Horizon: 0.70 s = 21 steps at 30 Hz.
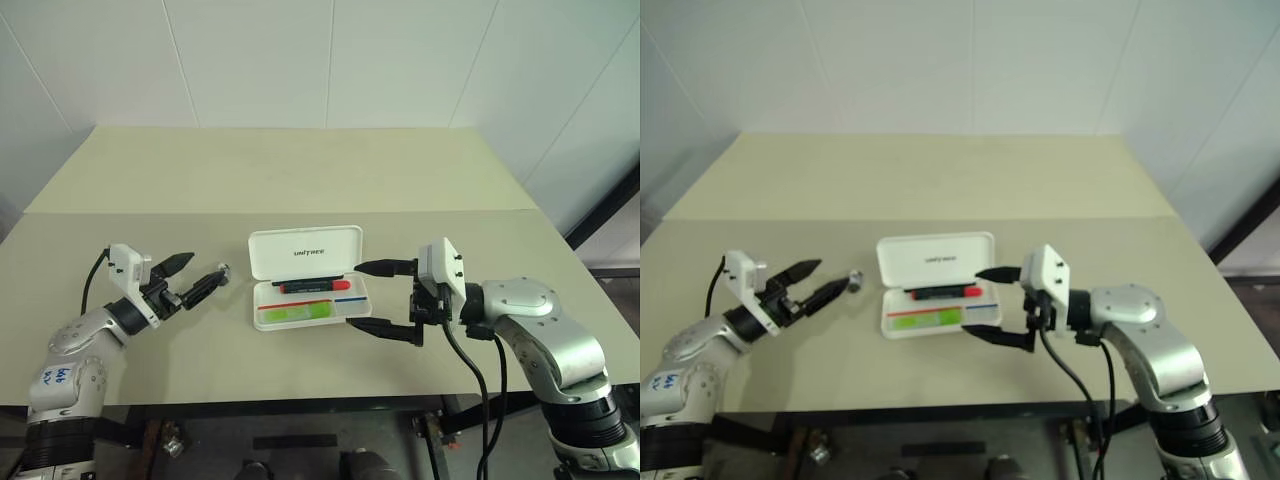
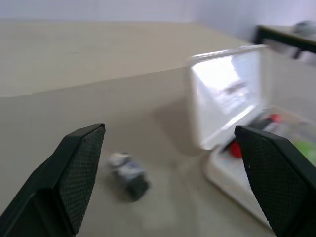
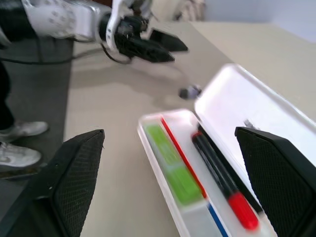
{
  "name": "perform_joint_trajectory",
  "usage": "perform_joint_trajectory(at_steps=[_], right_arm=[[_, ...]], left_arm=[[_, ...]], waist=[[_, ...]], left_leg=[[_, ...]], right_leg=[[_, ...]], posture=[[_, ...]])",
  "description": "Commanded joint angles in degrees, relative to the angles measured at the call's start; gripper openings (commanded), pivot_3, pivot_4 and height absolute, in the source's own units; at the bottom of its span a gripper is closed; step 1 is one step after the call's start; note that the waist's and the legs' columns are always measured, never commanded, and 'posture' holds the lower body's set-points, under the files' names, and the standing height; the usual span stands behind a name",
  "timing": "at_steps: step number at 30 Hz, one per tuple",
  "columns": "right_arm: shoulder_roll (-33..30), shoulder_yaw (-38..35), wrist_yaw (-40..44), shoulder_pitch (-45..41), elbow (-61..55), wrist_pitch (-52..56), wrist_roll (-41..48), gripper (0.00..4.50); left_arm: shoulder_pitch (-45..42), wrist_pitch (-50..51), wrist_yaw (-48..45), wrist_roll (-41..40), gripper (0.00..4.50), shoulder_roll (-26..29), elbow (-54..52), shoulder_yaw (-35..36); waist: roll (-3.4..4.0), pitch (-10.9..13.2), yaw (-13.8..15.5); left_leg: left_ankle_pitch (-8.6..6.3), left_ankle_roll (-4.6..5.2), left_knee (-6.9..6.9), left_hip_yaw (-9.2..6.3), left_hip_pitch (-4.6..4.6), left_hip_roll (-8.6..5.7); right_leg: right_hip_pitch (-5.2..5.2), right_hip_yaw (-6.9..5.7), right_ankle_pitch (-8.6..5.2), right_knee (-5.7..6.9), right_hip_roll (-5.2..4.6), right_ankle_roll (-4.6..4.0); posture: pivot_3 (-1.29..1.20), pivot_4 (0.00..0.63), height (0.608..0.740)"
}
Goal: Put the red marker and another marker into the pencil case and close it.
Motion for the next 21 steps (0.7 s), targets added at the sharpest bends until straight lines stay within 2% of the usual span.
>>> perform_joint_trajectory(at_steps=[1,8,14,21], right_arm=[[-1.3,-2.2,-1.7,0.2,-0.6,-0.9,0.8,4.48],[-1.9,-2.5,-3.6,-0.3,0.2,-1.4,0.9,4.48],[-2.7,-3.3,-4.1,0.2,0.1,-1.4,1.1,4.48],[-3.9,-4.3,-4.5,0.5,0.4,-1.4,1.3,4.48]], left_arm=[[-2.5,1.2,4.5,1.6,4.50,-1.7,0.1,-0.3],[-6.1,6.4,11.1,8.3,4.50,-3.9,1.7,-6.3],[-6.7,10.5,14.1,10.1,4.50,-5.2,0.8,-7.8],[-7.7,20.5,19.2,13.6,4.50,-4.2,0.6,-9.0]], waist=[[-0.01,0.0,0.0],[-0.01,0.0,0.0],[-0.02,0.0,0.0],[-0.01,0.0,0.0]], left_leg=[[0.00,0.00,0.00,0.01,0.00,0.00],[0.00,0.00,0.00,0.00,-0.01,0.00],[0.00,0.00,-0.02,0.00,-0.01,0.01],[0.00,0.00,0.02,0.00,0.01,0.00]], right_leg=[[0.00,0.01,0.00,0.00,0.00,0.01],[0.00,0.03,0.02,-0.02,0.08,0.04],[-0.01,0.03,0.02,-0.02,0.10,0.04],[0.02,0.05,0.04,0.00,0.10,0.07]], posture=[[0.00,0.150,0.740],[0.00,0.150,0.740],[0.00,0.150,0.740],[0.00,0.150,0.740]])
